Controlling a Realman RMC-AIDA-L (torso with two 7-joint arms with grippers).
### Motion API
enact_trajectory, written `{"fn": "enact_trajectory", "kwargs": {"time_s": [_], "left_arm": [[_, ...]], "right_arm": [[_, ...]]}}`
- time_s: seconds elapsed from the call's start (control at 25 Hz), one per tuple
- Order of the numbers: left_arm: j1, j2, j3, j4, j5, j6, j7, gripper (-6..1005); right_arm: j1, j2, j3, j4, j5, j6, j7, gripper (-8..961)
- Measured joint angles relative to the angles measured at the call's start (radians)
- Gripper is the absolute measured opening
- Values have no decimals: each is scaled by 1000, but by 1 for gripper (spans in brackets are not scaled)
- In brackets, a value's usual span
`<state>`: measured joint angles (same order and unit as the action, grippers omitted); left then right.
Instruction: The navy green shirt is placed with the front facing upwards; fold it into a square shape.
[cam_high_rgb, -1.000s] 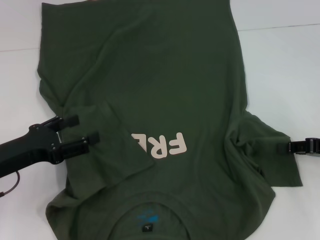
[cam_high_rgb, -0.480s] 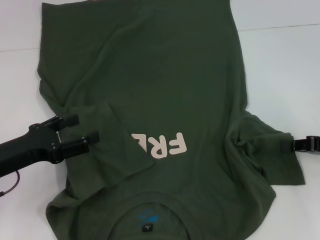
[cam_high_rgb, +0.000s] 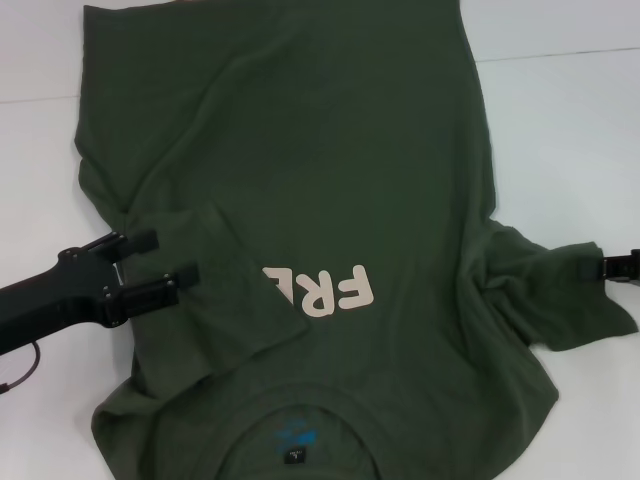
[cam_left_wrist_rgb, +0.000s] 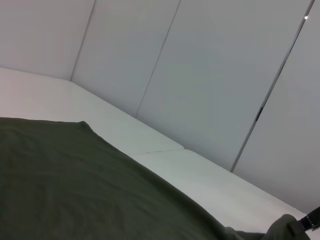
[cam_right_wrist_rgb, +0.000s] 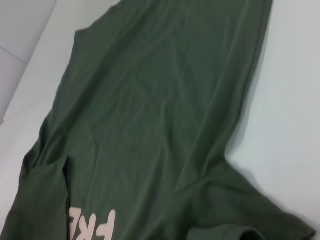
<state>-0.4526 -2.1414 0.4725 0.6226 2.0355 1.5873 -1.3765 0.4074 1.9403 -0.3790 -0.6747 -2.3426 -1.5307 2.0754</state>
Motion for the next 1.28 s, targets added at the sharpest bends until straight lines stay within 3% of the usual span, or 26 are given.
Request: {"fn": "enact_trajectory", "kwargs": {"time_s": [0.72, 1.28], "left_arm": [[-7, 0, 0, 1, -5, 3, -4, 921], [-17, 0, 0, -6, -1, 3, -6, 921]], "right_arm": [[-45, -34, 97, -9, 2, -13, 3, 30], [-44, -30, 142, -54, 2, -62, 8, 52]]}}
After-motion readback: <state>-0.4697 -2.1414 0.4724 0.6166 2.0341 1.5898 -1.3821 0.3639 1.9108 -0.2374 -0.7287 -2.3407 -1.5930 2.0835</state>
